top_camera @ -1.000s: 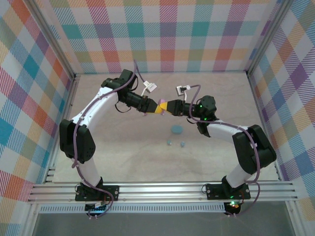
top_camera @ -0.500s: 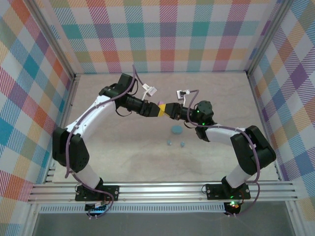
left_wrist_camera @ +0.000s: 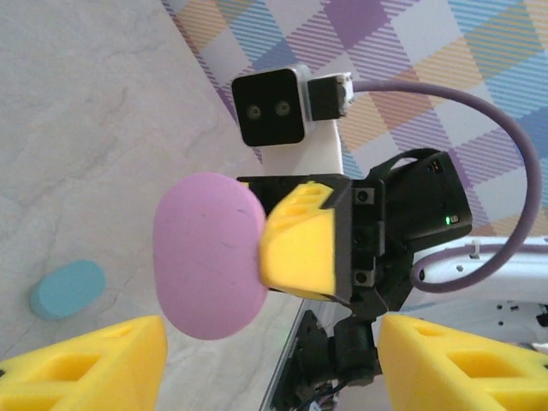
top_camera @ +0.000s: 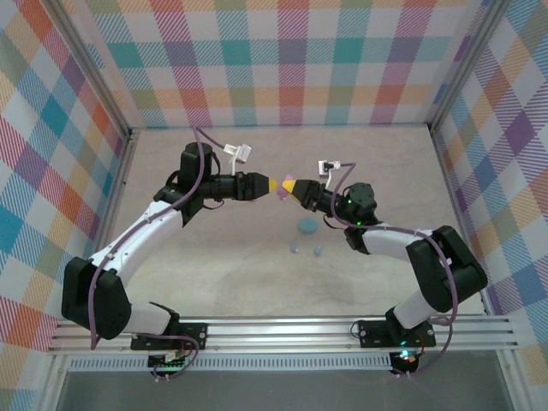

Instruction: Insert wireless bluetooth earbuds into charging case

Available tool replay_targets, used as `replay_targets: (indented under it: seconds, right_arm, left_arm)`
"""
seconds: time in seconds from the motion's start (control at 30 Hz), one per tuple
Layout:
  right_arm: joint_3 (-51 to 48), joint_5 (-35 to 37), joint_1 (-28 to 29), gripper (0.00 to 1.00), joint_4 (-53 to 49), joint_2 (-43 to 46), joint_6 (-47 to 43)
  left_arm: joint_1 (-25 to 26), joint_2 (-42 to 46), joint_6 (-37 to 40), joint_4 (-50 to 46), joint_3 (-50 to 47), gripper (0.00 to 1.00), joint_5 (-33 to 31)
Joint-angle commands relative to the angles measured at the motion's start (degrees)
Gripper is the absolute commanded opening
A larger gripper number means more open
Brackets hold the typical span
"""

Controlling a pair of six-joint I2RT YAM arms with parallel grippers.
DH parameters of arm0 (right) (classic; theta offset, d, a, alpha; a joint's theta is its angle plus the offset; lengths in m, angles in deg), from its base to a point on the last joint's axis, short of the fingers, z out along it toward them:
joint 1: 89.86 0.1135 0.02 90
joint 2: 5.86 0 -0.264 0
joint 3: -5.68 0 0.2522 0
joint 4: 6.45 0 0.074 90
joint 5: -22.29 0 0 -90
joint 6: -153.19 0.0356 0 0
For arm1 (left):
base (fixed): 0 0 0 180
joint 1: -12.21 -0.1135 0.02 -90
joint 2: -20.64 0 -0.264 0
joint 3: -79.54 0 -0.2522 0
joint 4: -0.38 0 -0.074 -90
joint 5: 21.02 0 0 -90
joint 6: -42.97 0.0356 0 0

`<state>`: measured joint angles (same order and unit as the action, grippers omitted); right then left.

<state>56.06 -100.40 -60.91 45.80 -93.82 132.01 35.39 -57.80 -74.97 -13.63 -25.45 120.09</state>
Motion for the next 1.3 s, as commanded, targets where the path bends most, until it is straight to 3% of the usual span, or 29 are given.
replay_targets:
  seconds: [0.0,0.2,0.53,1.27]
  right_arm:
    - [2.7,-2.2,0.1,0.24,4.9,-0.5,1.8]
    - [3.3,-2.6,0.1,0.24,5.2,-0.5,3.1]
    - [4.0,-2.4,0.2,0.24,6.4,-1.6,5.4]
    - [3.0,2.3,0.2,0.24,0.5,-0.6,7.9]
  left_arm:
    - [0.3,-0.7,-4.9,8.7,-1.3,0.66,0.3]
    - [0.7,-3.4,-8.5,15.4,-3.2,0.62,2.1]
    - [2.4,-5.5,-9.1,17.0,-1.9,0.57,4.7]
    - [2.7,-5.0,-9.2,18.2,-2.7,0.59,4.7]
